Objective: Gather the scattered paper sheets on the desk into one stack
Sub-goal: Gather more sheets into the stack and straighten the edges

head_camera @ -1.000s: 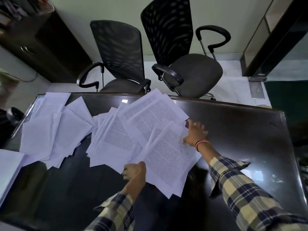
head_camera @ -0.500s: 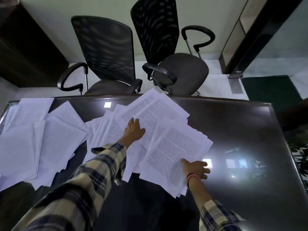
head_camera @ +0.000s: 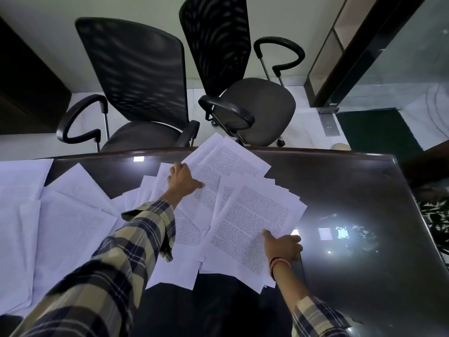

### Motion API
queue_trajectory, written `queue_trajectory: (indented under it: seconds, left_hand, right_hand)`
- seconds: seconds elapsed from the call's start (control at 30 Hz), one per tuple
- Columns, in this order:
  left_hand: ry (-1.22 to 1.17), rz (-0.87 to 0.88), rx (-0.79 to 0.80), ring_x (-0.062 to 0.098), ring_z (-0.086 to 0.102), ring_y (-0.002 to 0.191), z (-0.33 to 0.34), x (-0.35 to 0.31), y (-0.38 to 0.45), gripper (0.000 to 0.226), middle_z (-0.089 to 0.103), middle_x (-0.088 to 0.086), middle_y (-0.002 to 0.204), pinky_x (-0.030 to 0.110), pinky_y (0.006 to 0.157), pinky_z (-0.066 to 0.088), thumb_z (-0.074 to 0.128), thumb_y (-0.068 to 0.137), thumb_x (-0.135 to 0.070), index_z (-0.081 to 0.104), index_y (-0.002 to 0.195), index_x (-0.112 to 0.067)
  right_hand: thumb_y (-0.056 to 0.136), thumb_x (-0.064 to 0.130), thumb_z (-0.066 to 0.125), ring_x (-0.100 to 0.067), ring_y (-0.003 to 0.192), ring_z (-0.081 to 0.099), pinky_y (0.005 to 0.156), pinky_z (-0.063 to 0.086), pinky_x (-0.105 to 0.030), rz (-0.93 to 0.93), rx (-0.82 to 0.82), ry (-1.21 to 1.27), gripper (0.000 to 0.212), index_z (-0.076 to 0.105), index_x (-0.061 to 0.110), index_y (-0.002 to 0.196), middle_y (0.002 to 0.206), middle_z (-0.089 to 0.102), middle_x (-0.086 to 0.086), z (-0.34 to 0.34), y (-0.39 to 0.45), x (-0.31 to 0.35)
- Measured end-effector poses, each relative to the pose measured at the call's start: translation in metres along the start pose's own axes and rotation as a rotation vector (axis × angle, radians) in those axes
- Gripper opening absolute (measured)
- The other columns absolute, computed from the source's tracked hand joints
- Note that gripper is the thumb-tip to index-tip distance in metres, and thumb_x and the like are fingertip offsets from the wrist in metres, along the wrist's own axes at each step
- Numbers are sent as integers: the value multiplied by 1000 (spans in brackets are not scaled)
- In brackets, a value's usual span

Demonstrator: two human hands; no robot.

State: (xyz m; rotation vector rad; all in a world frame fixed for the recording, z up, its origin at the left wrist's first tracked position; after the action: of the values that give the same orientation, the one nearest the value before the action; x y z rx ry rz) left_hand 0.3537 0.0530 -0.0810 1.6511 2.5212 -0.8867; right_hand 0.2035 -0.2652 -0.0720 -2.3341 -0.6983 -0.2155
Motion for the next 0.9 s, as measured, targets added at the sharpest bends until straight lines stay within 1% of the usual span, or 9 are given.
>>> queue_trajectory:
  seconds: [0.13,0.23,0.37,0.43,0.53,0.63,0.7,0.8,0.9]
  left_hand:
    - [48,46,76,33,36,137,-2,-1,-7,110,31,10,152,54,109,37,93,67,-45,32,152,-10]
    - [59,55,126,32,35,137,3,3,-27,118,30,8,152,54,109,35,93,67,-42,23,157,-13]
    - [91,75,238,34,31,139,22,0,-72,104,34,8,147,60,113,30,89,69,-50,30,148,-18]
    - [47,56,323,34,31,138,33,0,-91,93,36,9,143,62,115,28,84,71,-59,38,143,-21]
    - [-362,-28,280,33,45,132,39,6,-97,86,46,8,140,60,112,40,84,72,-58,43,139,-23]
    - [-960,-167,258,28,64,111,27,13,-103,97,58,11,133,47,85,59,93,74,-23,30,147,-25]
    - [-1024,-222,317,24,66,100,23,16,-113,98,60,12,132,38,69,58,92,74,-10,28,148,-24]
    - [-972,-237,305,28,70,97,19,30,-121,78,66,14,127,41,73,63,93,69,-6,52,136,-12]
    - [-1031,-218,185,32,75,84,-6,40,-129,41,76,22,108,44,73,65,90,67,0,73,105,1]
  right_hand:
    - [84,57,74,-48,131,48,109,43,-58,-27,2,-4,98,30,-6,145,144,45,-32,9,4,13]
    - [86,60,70,-45,130,49,104,46,-53,-46,53,-1,92,35,-2,145,142,46,-27,6,5,21]
    - [80,67,72,-43,121,57,98,52,-51,-87,146,81,90,47,3,139,135,56,-22,5,13,17]
    - [84,55,76,-43,120,59,102,50,-50,-110,141,143,78,52,5,138,132,61,-20,-1,13,15]
    - [89,18,77,-37,113,63,97,51,-40,-155,187,363,45,60,8,129,124,67,-13,-13,9,12]
    - [88,0,74,-31,101,61,90,50,-37,-160,303,446,35,59,19,113,110,66,-7,-19,6,5]
    - [86,-1,74,-32,100,62,92,51,-40,-135,341,434,32,60,17,108,109,67,-9,-16,11,-4]
    - [83,4,79,-35,100,66,94,55,-45,-96,333,369,29,68,4,109,112,71,-14,-15,21,-21]
    - [80,6,83,-36,100,67,97,56,-52,-85,331,348,37,67,6,113,111,71,-12,-14,30,-33]
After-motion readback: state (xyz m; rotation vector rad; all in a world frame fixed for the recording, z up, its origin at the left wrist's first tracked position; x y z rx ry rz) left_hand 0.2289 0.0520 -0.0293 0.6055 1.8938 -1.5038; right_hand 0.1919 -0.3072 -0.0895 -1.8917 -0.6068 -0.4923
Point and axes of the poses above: each hand's wrist, its own y-axis towards the middle knuckle, its own z-axis out of the palm, x = y × z, the point moved 3 cm from there along y, towards the middle knuckle
